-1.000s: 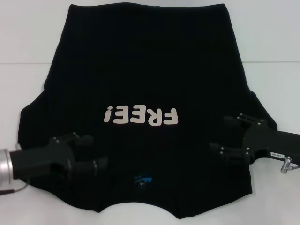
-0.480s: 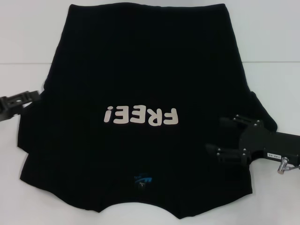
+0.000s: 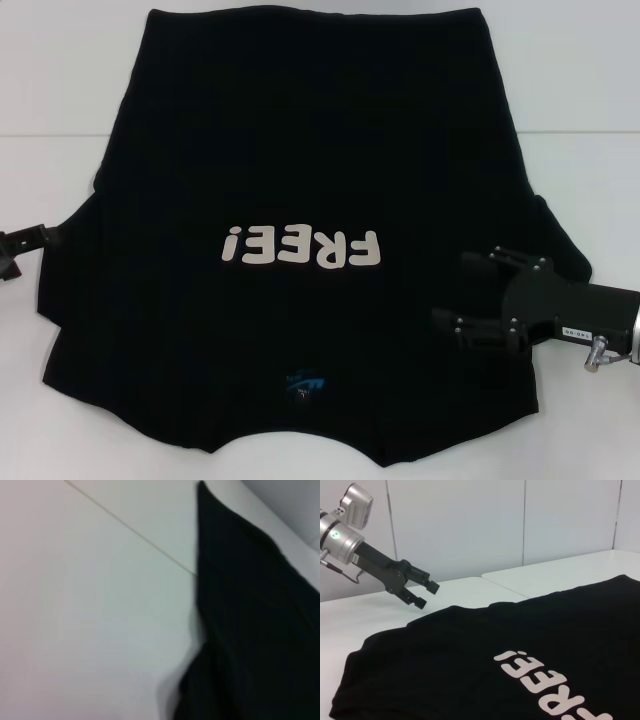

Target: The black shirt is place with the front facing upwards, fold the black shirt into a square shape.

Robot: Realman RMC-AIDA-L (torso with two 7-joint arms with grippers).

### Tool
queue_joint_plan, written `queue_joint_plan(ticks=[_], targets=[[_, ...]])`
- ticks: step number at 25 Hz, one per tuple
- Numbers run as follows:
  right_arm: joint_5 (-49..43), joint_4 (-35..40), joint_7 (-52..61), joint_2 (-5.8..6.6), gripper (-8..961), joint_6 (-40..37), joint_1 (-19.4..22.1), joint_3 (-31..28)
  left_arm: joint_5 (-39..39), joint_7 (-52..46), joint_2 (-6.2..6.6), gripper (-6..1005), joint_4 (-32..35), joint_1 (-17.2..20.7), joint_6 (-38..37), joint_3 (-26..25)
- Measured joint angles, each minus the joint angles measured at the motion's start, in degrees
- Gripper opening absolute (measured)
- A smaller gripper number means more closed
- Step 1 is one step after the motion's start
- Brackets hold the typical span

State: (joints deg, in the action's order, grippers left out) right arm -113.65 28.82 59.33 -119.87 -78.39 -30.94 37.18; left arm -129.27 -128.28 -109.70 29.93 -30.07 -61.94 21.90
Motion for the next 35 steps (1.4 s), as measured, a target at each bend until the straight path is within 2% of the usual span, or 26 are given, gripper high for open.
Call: queue_joint_plan(ticks=[5,12,20,35], targets=[[0.00,0.00,0.00,0.00,927,0.00,0.00,0.00,-0.03,0.08,-0.54,874,-1.27,-0.62,3.88,0.77],[0.00,-0.05,0.00,0.00,927,0.00,0.00,0.00,-0.09,0.15,-0.84,865,-1.73,-0.94,4.88,2.10],[0.01,-0.09,0.00,0.00,927,-0.27,0.00,0.00,-0.11,-0.11,-1.30,854,-2.12,-1.03,4.35,2.24],[0.01,-0.09,0.00,0.00,927,-0.45,0.09,0.00,-0.12,1.83,-1.27,834,-2.98,-2.70,2.03,3.82]])
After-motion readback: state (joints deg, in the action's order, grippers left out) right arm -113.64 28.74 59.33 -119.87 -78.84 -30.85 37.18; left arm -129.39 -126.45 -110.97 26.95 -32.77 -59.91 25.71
